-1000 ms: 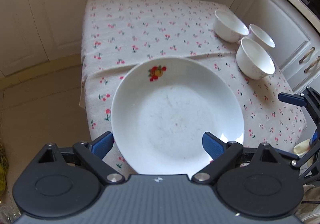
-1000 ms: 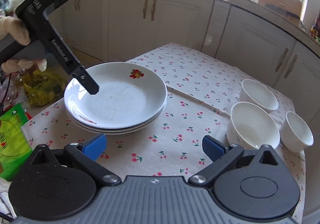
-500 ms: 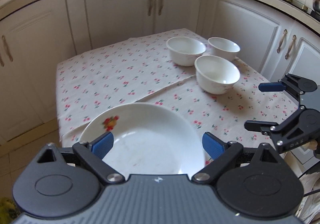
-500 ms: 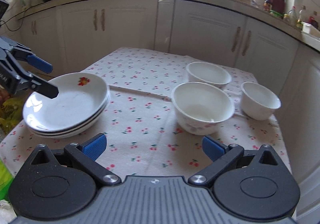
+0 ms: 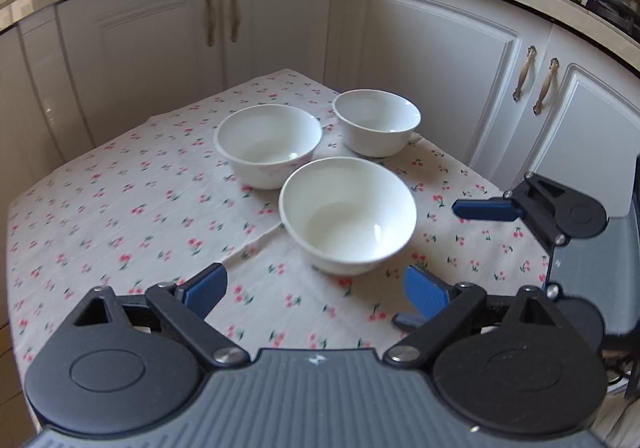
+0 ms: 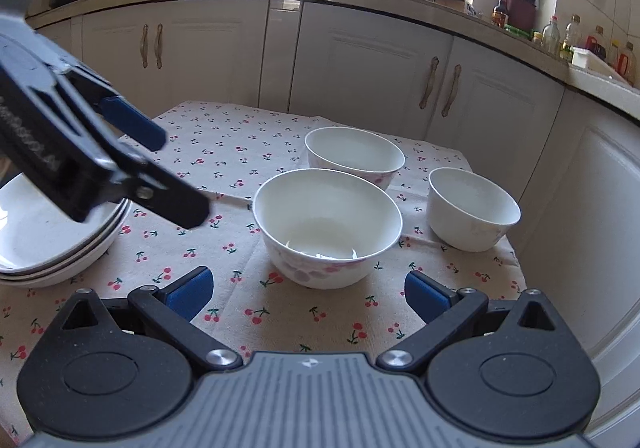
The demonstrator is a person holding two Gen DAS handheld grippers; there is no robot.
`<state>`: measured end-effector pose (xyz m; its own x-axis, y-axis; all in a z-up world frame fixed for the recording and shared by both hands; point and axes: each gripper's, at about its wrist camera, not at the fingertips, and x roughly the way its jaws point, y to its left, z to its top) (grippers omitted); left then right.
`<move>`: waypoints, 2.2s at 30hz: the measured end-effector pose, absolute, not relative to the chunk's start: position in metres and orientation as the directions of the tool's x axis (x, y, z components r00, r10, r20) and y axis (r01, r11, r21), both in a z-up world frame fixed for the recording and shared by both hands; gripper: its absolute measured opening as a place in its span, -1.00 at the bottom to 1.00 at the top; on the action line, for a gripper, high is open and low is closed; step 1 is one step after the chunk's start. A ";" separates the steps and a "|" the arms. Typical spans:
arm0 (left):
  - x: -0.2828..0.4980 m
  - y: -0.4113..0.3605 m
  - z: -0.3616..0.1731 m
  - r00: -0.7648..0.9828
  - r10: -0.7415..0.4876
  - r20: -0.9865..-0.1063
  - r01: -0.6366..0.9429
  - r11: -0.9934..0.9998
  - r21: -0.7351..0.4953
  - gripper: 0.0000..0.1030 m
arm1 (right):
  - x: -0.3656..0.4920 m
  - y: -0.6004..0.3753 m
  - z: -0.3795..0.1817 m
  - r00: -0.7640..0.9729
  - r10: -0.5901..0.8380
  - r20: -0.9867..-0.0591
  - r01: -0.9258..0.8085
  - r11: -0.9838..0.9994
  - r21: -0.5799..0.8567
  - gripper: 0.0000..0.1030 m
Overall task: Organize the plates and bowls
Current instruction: 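Move the left tool to the rim of a white bowl, then close the left tool on the white bowl's rim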
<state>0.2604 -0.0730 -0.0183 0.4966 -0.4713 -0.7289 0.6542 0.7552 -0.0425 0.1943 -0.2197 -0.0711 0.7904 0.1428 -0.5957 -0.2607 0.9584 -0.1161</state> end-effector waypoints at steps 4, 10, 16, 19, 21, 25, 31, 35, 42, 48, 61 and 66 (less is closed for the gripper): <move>0.280 -0.094 -0.026 0.473 -0.468 -0.747 0.675 0.737 -0.035 0.85 | 0.204 -0.223 -0.078 0.785 0.139 -0.603 -0.258 0.959 -0.116 1.00; 0.309 -0.109 -0.033 0.437 -0.461 -0.772 0.693 0.720 -0.038 0.85 | 0.218 -0.233 -0.085 0.766 0.159 -0.623 -0.252 0.966 -0.063 1.00; 0.333 -0.119 -0.041 0.404 -0.460 -0.791 0.705 0.707 -0.050 0.85 | 0.228 -0.233 -0.088 0.771 0.162 -0.616 -0.258 0.964 -0.069 1.00; 0.340 -0.123 -0.045 0.379 -0.468 -0.798 0.712 0.699 -0.072 0.82 | 0.233 -0.234 -0.090 0.773 0.167 -0.613 -0.265 0.962 -0.072 1.00; 0.344 -0.126 -0.047 0.364 -0.470 -0.804 0.712 0.697 -0.086 0.79 | 0.236 -0.233 -0.091 0.769 0.176 -0.615 -0.277 0.958 -0.073 1.00; 0.348 -0.127 -0.050 0.327 -0.497 -0.804 0.716 0.685 -0.132 0.67 | 0.236 -0.231 -0.091 0.775 0.187 -0.604 -0.298 0.951 -0.088 0.95; 0.351 -0.131 -0.051 0.309 -0.513 -0.801 0.727 0.670 -0.150 0.56 | 0.235 -0.228 -0.090 0.781 0.190 -0.595 -0.317 0.941 -0.117 0.70; 0.353 -0.133 -0.053 0.293 -0.522 -0.801 0.731 0.662 -0.164 0.53 | 0.235 -0.228 -0.089 0.781 0.190 -0.595 -0.316 0.942 -0.113 0.70; 0.353 -0.135 -0.053 0.286 -0.530 -0.798 0.735 0.656 -0.173 0.49 | 0.236 -0.229 -0.088 0.778 0.191 -0.598 -0.314 0.944 -0.106 0.70; 0.348 -0.133 -0.051 0.284 -0.531 -0.798 0.734 0.656 -0.176 0.49 | 0.233 -0.226 -0.086 0.769 0.190 -0.611 -0.319 0.942 -0.108 0.70; 0.305 -0.121 -0.032 0.320 -0.535 -0.782 0.726 0.669 -0.160 0.50 | 0.200 -0.220 -0.064 0.759 0.217 -0.614 -0.351 0.930 -0.105 0.70; 0.286 -0.113 -0.028 0.322 -0.541 -0.777 0.714 0.678 -0.176 0.50 | 0.181 -0.218 -0.058 0.749 0.243 -0.617 -0.375 0.922 -0.092 0.70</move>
<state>0.2856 -0.1133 -0.0280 0.3223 -0.5408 -0.7769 0.7137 0.6780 -0.1758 0.1813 -0.2178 -0.0579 0.7485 0.2430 -0.6170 -0.3752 0.9224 -0.0919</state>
